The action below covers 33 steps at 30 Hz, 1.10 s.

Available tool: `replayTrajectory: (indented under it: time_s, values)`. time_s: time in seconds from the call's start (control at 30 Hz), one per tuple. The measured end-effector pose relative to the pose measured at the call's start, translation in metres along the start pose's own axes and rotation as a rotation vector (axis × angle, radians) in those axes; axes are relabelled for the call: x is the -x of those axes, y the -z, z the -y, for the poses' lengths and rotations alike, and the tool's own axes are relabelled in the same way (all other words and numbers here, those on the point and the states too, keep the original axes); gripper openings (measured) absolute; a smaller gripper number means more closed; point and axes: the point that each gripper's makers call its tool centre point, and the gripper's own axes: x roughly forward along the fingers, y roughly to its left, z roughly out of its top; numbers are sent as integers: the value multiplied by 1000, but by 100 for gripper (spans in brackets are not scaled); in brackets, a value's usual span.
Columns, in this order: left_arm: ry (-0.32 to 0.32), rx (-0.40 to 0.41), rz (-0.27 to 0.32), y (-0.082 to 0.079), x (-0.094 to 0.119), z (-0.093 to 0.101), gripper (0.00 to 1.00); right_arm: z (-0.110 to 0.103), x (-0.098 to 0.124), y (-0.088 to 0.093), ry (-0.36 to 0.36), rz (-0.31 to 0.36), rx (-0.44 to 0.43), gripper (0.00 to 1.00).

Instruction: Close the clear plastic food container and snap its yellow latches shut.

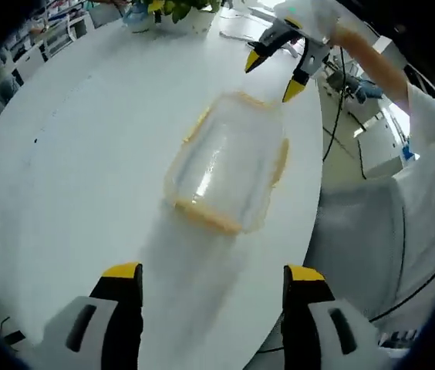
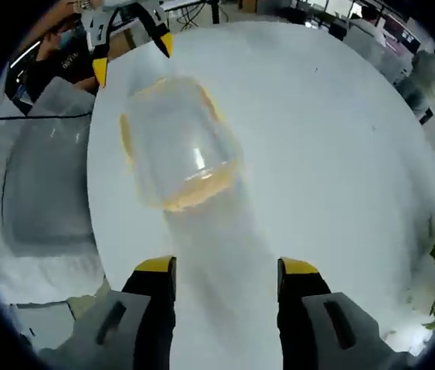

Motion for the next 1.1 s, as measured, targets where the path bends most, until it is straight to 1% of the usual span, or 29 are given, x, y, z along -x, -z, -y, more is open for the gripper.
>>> replayTrajectory:
  time_s: [0.03,0.07,0.1,0.13,0.17,0.2,0.23,0.27,0.3,0.33,0.37,0.4,0.43,0.5,0.53,0.6,0.73,0.8,0.83,0.93,0.97,1.03,1.07,1.1]
  values:
    - [-15,55,2,-1,0,-2,72,-4,2,-3,-19,16,-45,48]
    - [-40,134,-7,0,0,-5,67,-8,4,-6,-47,33,-87,47]
    - [-68,223,-5,0,0,-9,63,-13,7,-13,-87,65,-164,47]
    - [-95,302,-13,2,0,-13,62,-16,8,-17,-115,89,-202,45]
    - [-8,426,-26,3,-1,2,63,-19,10,-24,-151,122,-262,44]
    - [72,503,-21,-1,-1,15,66,-20,11,-27,-174,135,-306,42]
    - [151,640,11,-10,-2,28,69,-23,12,-30,-214,153,-370,41]
    - [181,686,41,-17,-2,31,70,-24,12,-33,-239,162,-411,40]
    - [190,723,83,-25,-2,30,69,-25,12,-36,-265,179,-482,41]
    - [172,730,86,-25,-2,28,66,-24,11,-38,-274,188,-519,41]
    - [126,744,94,-26,-2,19,62,-23,10,-40,-284,200,-571,39]
    - [104,742,109,-28,-2,15,60,-21,9,-41,-282,207,-603,37]
    - [101,744,114,-29,-2,14,57,-18,8,-41,-279,210,-626,34]
    - [94,797,136,-34,-3,12,56,-13,6,-41,-263,223,-663,27]
    - [107,800,135,-35,-3,14,56,-13,4,-42,-260,235,-681,26]
    - [134,803,124,-37,-6,20,55,-12,0,-44,-256,243,-711,26]
    - [129,814,116,-43,-12,20,54,-14,-6,-49,-258,249,-726,22]
    - [116,808,112,-45,-15,18,51,-15,-10,-50,-255,240,-732,21]
    - [111,802,113,-46,-16,16,50,-17,-12,-50,-262,233,-738,21]
    - [126,808,109,-47,-21,18,47,-24,-16,-52,-296,219,-736,19]
    - [130,799,102,-48,-23,20,45,-25,-18,-50,-297,200,-727,18]
    - [128,797,98,-48,-24,19,43,-23,-22,-46,-270,181,-708,15]
    - [130,804,98,-49,-25,18,43,-24,-23,-47,-279,186,-708,16]
    - [134,813,106,-51,-26,18,43,-24,-24,-47,-277,185,-730,16]
